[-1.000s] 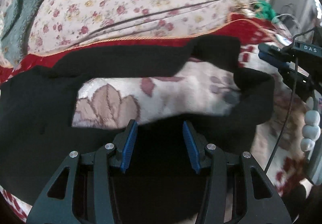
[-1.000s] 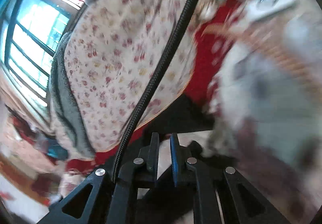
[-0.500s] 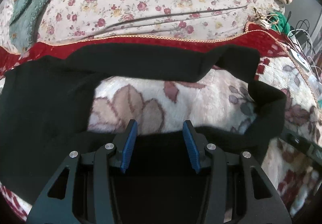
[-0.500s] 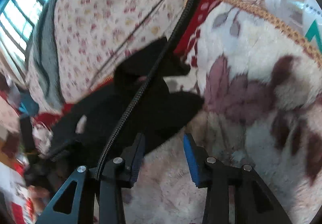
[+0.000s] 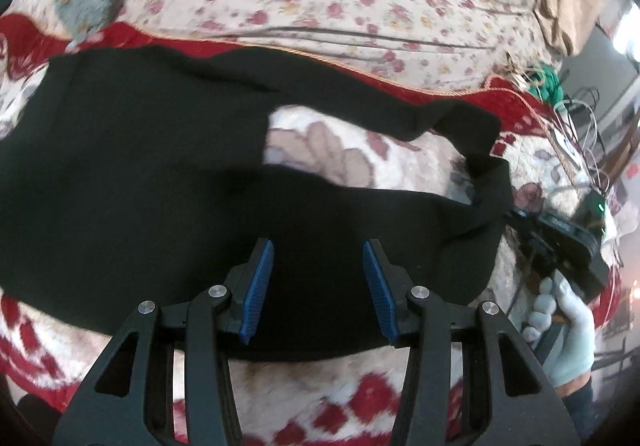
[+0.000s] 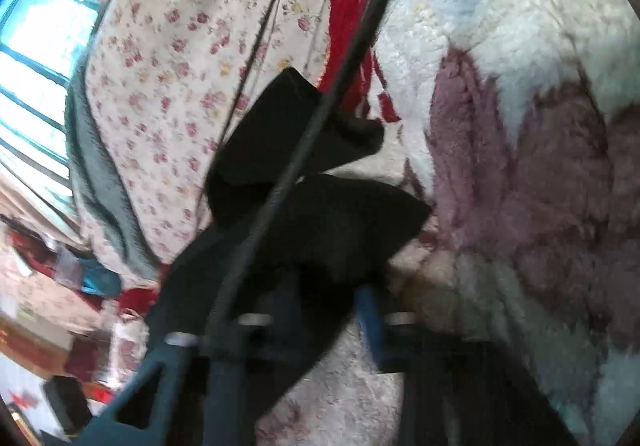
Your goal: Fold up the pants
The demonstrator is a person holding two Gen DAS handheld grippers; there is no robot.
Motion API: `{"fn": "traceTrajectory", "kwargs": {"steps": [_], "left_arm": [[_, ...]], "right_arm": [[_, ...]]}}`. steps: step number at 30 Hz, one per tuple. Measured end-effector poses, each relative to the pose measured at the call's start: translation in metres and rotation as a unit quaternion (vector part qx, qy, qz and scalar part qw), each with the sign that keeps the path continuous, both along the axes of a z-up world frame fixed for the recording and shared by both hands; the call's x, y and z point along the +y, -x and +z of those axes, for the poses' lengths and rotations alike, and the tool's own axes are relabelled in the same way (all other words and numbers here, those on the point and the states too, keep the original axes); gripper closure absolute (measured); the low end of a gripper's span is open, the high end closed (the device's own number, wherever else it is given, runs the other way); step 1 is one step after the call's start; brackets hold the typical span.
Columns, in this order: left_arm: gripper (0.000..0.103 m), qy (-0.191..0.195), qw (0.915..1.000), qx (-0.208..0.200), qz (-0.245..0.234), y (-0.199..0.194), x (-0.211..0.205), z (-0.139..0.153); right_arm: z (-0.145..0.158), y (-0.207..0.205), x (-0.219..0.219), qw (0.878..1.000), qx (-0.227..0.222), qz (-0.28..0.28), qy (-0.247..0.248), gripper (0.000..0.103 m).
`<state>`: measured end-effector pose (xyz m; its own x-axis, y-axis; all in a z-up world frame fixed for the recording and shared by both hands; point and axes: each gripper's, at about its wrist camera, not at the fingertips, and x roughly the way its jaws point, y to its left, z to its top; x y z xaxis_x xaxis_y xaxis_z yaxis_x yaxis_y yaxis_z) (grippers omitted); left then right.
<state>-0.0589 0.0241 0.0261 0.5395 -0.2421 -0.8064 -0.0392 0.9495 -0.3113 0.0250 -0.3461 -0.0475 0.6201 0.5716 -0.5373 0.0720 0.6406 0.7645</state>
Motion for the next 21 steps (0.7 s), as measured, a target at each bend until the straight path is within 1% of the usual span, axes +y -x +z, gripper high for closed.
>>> {"fn": "traceTrajectory", "kwargs": {"steps": [3,5,7,9,12,13,14,15,16,18,19,20,21], "left_arm": [[0.056,-0.002,0.9999,-0.006,0.016,0.012,0.018,0.004],[0.056,-0.002,0.9997,-0.008,0.025,0.020,0.033,0.004],[0.057,0.000,0.9992,-0.008,0.040,0.026,0.048,0.005],[0.057,0.004,0.9983,-0.012,0.057,0.033,0.064,0.007],[0.057,0.006,0.9954,-0.023,0.093,0.044,0.092,0.012],[0.057,0.007,0.9938,-0.027,0.108,0.049,0.103,0.014],[0.057,0.005,0.9927,-0.028,0.117,0.052,0.112,0.015],[0.057,0.005,0.9918,-0.029,0.124,0.054,0.119,0.016],[0.057,0.002,0.9900,-0.031,0.137,0.057,0.129,0.018],[0.057,-0.008,0.9876,-0.031,0.153,0.060,0.145,0.020],[0.057,-0.014,0.9870,-0.032,0.157,0.061,0.152,0.022],[0.057,-0.019,0.9864,-0.033,0.160,0.061,0.159,0.023],[0.057,-0.023,0.9859,-0.034,0.162,0.060,0.161,0.024]], "right_arm": [[0.022,0.027,-0.006,0.999,-0.035,-0.011,0.027,0.098],[0.037,0.053,-0.016,0.998,-0.051,-0.026,0.034,0.098],[0.047,0.077,-0.024,0.997,-0.054,-0.041,0.041,0.098],[0.055,0.098,-0.026,0.995,-0.044,-0.038,0.082,0.098],[0.048,0.103,-0.017,0.987,0.004,-0.029,0.160,0.098],[0.043,0.100,-0.009,0.980,0.025,-0.014,0.197,0.098],[0.040,0.098,0.001,0.971,0.037,0.005,0.237,0.098],[0.043,0.098,0.009,0.963,0.038,0.019,0.265,0.096],[0.046,0.099,0.011,0.962,0.037,0.023,0.271,0.095],[0.058,0.100,0.010,0.962,0.033,0.019,0.270,0.092],[0.066,0.102,0.010,0.961,0.025,0.014,0.275,0.089],[0.079,0.104,0.012,0.957,0.007,0.008,0.289,0.087],[0.086,0.105,0.014,0.955,-0.005,0.006,0.296,0.082]]}}
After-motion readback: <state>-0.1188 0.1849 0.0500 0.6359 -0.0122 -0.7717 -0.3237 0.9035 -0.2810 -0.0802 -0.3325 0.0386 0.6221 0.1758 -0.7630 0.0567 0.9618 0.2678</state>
